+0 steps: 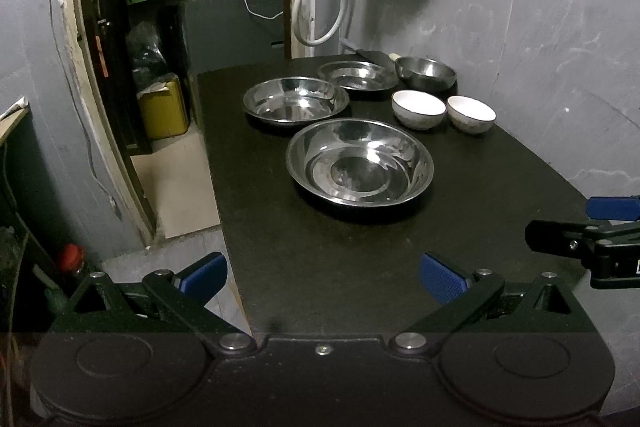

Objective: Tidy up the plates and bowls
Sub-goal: 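Move the left tool toward the rim of the large steel plate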

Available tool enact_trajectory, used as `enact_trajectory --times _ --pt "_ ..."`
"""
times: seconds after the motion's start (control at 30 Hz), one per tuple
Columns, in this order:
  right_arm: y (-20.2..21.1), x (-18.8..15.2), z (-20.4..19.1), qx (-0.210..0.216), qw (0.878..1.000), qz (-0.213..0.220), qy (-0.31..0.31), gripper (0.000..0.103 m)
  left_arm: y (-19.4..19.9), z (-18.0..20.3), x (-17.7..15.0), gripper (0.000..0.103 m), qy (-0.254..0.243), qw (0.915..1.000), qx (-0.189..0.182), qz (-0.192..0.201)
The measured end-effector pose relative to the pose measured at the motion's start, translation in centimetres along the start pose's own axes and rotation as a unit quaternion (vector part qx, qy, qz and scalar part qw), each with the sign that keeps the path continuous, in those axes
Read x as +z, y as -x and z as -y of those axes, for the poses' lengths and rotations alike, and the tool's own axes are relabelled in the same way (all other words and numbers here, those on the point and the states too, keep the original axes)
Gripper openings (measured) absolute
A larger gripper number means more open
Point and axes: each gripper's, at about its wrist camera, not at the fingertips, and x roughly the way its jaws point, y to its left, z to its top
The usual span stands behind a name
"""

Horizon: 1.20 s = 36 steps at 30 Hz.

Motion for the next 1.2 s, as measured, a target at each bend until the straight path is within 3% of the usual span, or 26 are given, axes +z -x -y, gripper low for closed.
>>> enact_trajectory --times 0.6,0.97,1.2 --pt "-2.6 1.1 0.4 0.000 0.999 -0.031 -0.008 0.103 -2.6 -0.8 1.2 0.102 0.007 0.9992 0.016 -0.037" --pt "-5.1 5.2 0.4 -0.028 0.998 -0.056 -0.015 0.103 -4.7 -1.7 3.9 0.102 0.044 0.9967 0.038 -0.056" --pt "-6.7 7.2 1.2 -0.017 0.998 -0.061 -0.020 0.103 -6.3 -1.5 6.2 0.102 0.051 0.9956 0.055 -0.057"
